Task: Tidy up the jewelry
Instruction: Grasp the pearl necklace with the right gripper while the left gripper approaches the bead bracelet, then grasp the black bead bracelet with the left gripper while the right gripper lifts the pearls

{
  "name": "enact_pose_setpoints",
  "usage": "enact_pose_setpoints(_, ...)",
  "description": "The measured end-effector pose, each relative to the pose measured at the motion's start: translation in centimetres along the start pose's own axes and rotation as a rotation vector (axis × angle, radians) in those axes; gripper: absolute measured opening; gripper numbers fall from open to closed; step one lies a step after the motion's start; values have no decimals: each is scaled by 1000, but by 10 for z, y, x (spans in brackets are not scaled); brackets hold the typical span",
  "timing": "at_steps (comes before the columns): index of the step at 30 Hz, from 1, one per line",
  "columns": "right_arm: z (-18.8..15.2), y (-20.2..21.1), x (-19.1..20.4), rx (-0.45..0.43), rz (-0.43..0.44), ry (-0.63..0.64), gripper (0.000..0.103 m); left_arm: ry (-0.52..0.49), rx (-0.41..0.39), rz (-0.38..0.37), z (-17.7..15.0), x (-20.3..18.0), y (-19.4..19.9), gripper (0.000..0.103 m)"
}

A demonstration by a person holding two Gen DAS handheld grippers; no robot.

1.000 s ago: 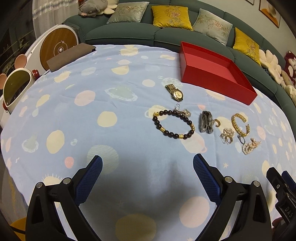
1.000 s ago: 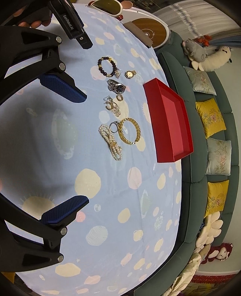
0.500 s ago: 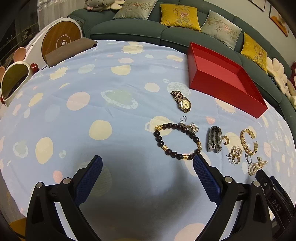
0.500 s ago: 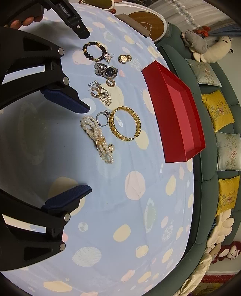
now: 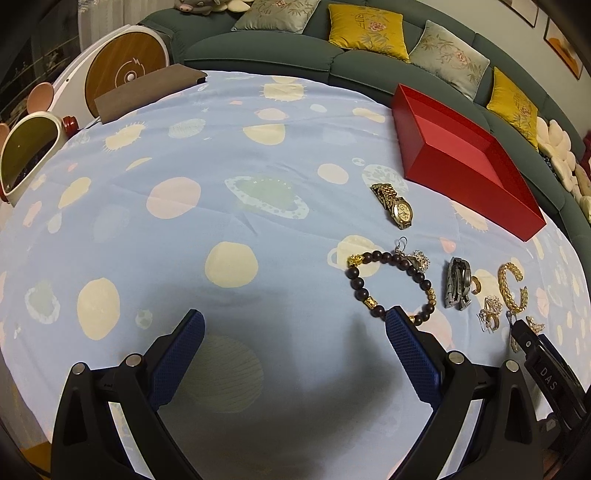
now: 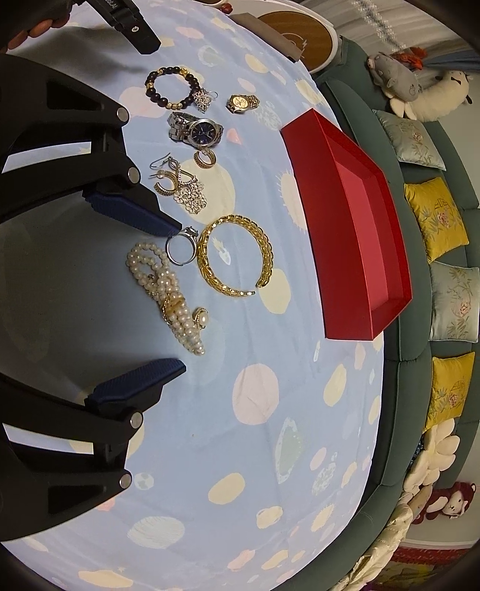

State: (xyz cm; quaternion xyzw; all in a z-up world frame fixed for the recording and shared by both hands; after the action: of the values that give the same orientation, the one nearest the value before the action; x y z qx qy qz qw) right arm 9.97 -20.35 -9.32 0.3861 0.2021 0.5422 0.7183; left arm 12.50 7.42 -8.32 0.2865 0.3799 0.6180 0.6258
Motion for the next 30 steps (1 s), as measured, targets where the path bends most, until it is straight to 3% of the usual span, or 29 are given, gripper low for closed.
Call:
enact_pose_setpoints(5,2,0,-4,-12,-7,14,47,-6,-1,-5,0,0,-1,96)
enact_pose_setpoints(10,1,2,-7,-13,-12,25,16,-29,7,-2,-2,-4,-6,96)
enact_pose_setpoints(12,1,2,-9,-8,-1,21,8,-39,13,6,-3,-4,-10,96)
enact_pose_setpoints(22,-2,8,-29,20,39,-25,6,-26,-7,2,4,-8,-19,96)
enact_pose_setpoints(30,-3,14,-39,23,65,-45,6,-100,-24,-4,7,-39,-28,96)
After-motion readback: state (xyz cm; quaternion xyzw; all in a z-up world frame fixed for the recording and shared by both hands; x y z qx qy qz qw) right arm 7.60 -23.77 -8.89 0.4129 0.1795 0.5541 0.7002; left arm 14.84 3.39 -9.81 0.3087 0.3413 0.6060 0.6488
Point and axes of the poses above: each gripper's, at about its wrist camera, not at the fingertips, and y roughly against the way its jaws point, x to its left, z to its top, the point moved 6 cm from there along -y, roughly the way its jaws point, and after that the axes turned 2 degrees about -x, right-handed, at the moved point
